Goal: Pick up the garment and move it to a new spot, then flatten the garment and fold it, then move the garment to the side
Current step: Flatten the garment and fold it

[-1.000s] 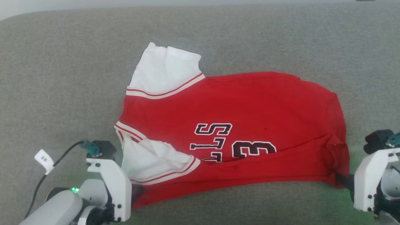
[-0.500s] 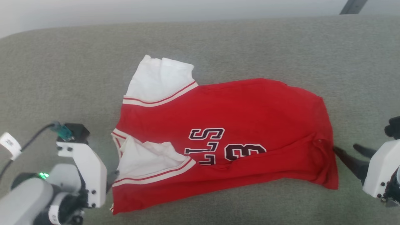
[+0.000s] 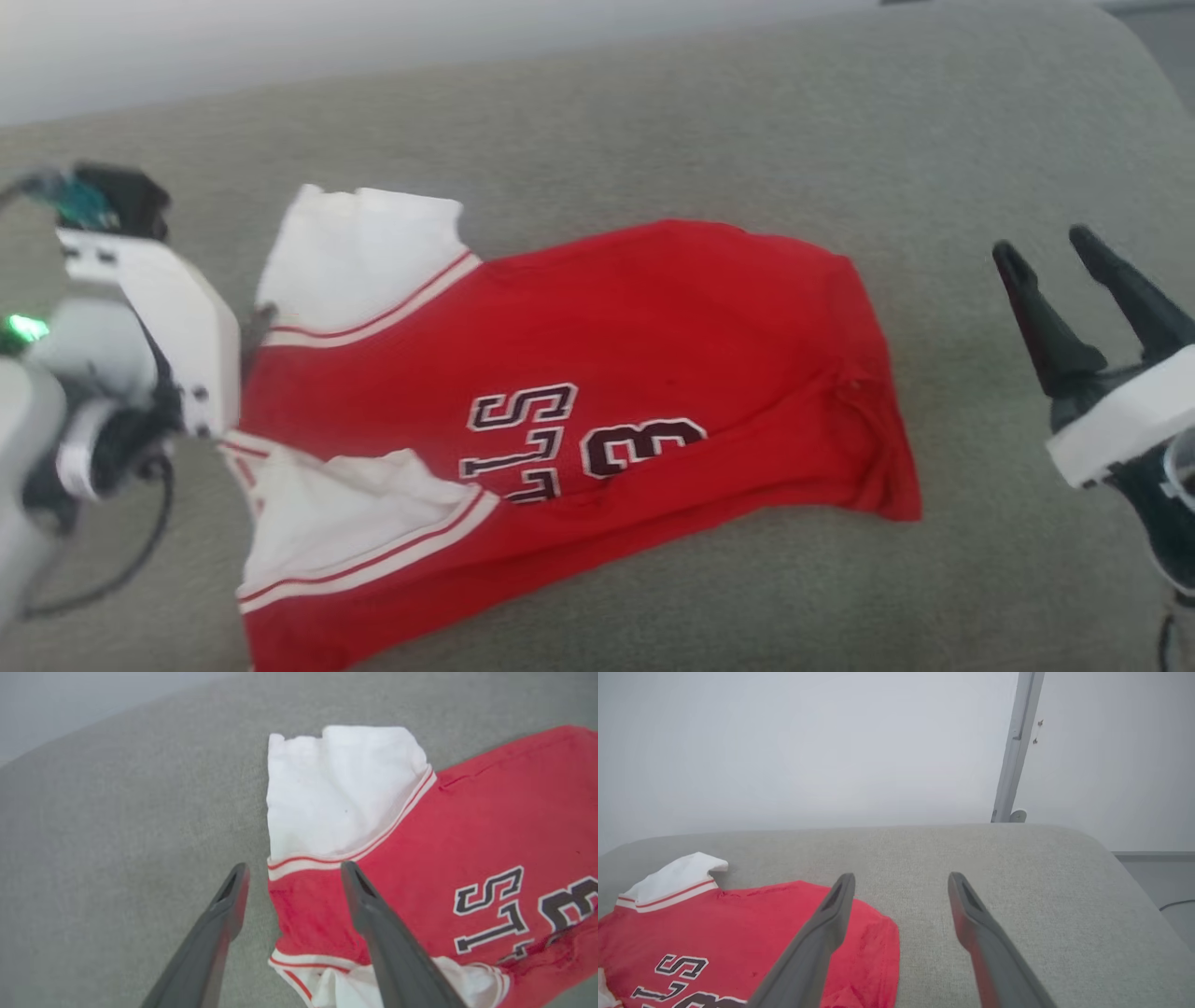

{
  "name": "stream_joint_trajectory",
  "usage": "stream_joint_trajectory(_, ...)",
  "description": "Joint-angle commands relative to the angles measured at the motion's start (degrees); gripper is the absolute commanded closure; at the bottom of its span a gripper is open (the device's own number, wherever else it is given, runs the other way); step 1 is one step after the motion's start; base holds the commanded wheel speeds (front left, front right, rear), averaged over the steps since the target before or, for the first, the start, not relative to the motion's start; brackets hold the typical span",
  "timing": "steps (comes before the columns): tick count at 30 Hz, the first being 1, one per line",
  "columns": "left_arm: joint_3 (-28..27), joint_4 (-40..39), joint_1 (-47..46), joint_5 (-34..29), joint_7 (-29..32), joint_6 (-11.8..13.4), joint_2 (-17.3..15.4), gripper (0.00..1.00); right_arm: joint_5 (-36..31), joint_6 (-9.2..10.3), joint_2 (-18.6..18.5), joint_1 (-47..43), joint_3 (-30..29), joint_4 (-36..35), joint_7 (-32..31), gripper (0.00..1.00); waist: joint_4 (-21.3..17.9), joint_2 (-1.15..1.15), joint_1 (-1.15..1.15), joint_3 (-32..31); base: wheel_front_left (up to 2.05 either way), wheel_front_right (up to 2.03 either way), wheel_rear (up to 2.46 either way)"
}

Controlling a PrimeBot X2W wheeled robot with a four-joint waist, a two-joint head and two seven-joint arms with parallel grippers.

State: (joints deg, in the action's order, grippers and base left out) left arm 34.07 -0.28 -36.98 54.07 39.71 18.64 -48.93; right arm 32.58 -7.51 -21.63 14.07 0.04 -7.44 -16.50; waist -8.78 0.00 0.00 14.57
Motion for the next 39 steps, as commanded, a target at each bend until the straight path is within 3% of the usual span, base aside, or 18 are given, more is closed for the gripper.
stream_joint_trajectory(1, -0.22, 2.05, -2.29, -0.67, -0.64, -1.05, 0.41, 0.00, -0.79, 0.04, 0.96, 1.05, 0.65, 0.49, 2.81, 0.00, -2.62, 0.00, 0.00, 1.81, 0.00, 0.00, 0.00)
stream_joint_trajectory(8, -0.27, 14.04, -11.03, -2.25, -0.98, -5.18, 2.68, 0.00, -1.99, 0.04, 2.67, 4.47, 4.67, 4.13, 11.45, 0.00, -7.34, 0.00, 0.00, 5.63, 0.00, 0.00, 0.00)
stream_joint_trajectory(14, 0.73, 22.49, -16.38, -3.09, 1.09, -6.53, 4.26, 0.00, -0.59, 0.04, 2.62, 6.32, 7.47, 7.23, 14.26, 0.00, -9.62, 0.00, 0.00, 8.44, 0.00, 0.00, 0.00)
stream_joint_trajectory(24, 2.66, 33.42, -20.44, -3.28, 6.03, -4.40, 7.99, 0.00, 2.10, 0.04, 0.44, 8.59, 11.00, 10.17, 13.30, 0.00, -10.21, 0.00, 0.00, 11.13, 0.00, 0.00, 0.00)
stream_joint_trajectory(25, 3.03, 34.69, -20.32, -2.59, 7.59, -4.18, 8.71, 0.22, 2.26, 0.04, 0.33, 8.88, 11.10, 10.40, 13.10, 0.00, -10.07, 0.00, 0.00, 11.30, 0.00, 0.00, 0.00)
stream_joint_trajectory(26, 3.22, 35.40, -20.38, -2.42, 8.10, -4.11, 9.33, 1.00, 2.44, 0.04, 0.25, 9.03, 11.30, 10.59, 12.86, 0.00, -9.87, 0.00, 0.00, 11.52, 0.00, 0.00, 0.00)
stream_joint_trajectory(39, 4.51, 40.83, -28.61, -4.50, 5.14, -7.12, 14.79, 1.00, 6.45, 0.04, -1.37, 18.26, 15.89, 14.90, 5.71, 0.00, -6.17, 0.00, 0.00, 13.53, 0.00, 0.00, 0.00)
